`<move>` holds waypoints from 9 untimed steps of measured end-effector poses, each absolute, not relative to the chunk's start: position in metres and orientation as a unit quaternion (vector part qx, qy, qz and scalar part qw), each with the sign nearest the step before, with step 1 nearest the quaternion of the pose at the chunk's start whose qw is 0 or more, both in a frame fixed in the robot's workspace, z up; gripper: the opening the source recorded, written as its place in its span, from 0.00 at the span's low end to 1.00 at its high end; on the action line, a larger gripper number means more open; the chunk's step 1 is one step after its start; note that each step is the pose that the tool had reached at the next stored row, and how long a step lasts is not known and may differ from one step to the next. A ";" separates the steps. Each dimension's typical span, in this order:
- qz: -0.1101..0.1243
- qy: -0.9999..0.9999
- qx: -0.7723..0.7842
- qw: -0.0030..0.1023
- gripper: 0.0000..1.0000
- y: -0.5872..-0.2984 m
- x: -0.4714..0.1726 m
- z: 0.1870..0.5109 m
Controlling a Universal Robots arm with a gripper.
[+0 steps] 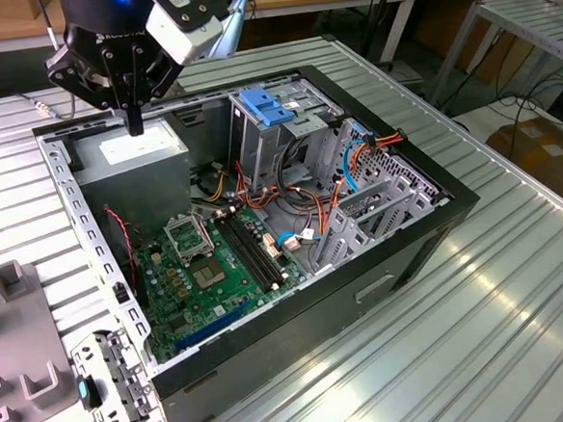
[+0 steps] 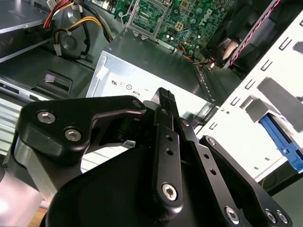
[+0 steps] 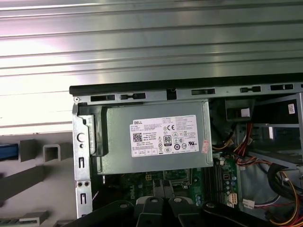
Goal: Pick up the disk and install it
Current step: 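Reach for the disk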
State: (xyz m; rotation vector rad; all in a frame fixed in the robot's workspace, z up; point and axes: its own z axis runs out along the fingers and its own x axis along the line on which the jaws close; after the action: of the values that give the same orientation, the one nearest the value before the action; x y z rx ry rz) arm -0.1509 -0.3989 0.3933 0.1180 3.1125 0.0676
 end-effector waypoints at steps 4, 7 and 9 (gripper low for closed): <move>0.022 0.999 0.038 0.013 0.11 -0.399 -0.153 0.393; 0.022 0.999 0.038 0.013 0.11 -0.399 -0.154 0.393; 0.022 0.999 0.038 0.013 0.11 -0.399 -0.155 0.393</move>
State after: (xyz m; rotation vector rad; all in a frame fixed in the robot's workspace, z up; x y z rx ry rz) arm -0.1547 -0.3989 0.3933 0.1180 3.1125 0.0677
